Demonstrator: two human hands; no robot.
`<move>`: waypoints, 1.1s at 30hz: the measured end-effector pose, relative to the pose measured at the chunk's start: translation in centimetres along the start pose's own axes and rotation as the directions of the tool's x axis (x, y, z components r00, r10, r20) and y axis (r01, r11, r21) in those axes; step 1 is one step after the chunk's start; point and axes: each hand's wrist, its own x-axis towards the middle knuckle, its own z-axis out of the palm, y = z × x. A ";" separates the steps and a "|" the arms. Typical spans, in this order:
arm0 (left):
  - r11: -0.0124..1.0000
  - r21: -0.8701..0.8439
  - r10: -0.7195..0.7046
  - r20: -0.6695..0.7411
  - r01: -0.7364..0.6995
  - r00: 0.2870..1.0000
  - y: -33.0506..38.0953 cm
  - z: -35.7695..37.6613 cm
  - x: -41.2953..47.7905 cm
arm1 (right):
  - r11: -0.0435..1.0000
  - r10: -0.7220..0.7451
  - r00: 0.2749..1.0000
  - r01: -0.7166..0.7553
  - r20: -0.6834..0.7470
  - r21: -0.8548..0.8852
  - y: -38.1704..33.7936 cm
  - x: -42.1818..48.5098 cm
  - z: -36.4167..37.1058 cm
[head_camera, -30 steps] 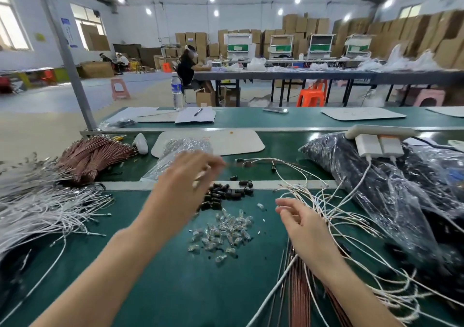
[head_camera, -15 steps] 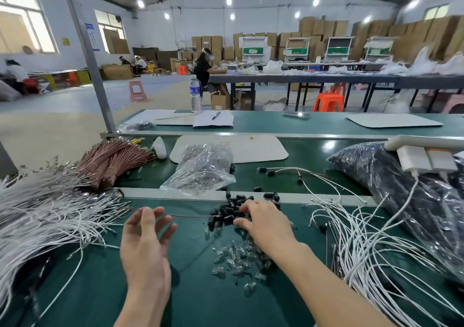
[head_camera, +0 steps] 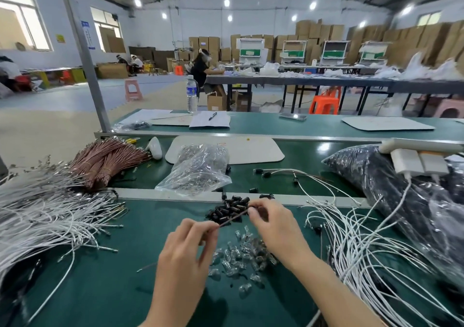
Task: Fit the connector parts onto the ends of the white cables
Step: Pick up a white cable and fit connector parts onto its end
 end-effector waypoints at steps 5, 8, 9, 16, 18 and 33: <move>0.995 0.031 0.093 0.109 -0.097 0.990 1.7 0.9 -0.6 | 0.272 0.384 0.895 -0.345 0.228 0.898 0.5 -4.8 -1.9; 0.993 0.006 0.118 0.144 -0.120 0.983 2.4 1.5 -0.7 | 0.065 0.330 0.886 -0.365 0.326 0.929 0.6 -6.4 -2.5; 0.992 0.000 0.126 0.147 -0.127 0.981 2.4 1.7 -0.8 | 0.048 0.302 0.891 -0.370 0.339 0.928 0.5 -6.6 -2.6; 0.993 -0.040 0.119 0.153 -0.115 0.981 1.9 1.9 -0.9 | -0.046 0.270 0.904 -0.331 0.331 0.942 -0.1 -6.7 -3.2; 0.991 -0.055 0.126 0.157 -0.119 0.980 2.0 2.0 -0.8 | -0.072 0.272 0.905 -0.320 0.328 0.945 0.0 -6.6 -3.3; 0.984 -0.175 0.007 0.163 0.022 0.987 1.8 2.2 -1.2 | -0.061 0.203 0.911 -0.353 0.358 0.934 -0.4 -6.8 -2.4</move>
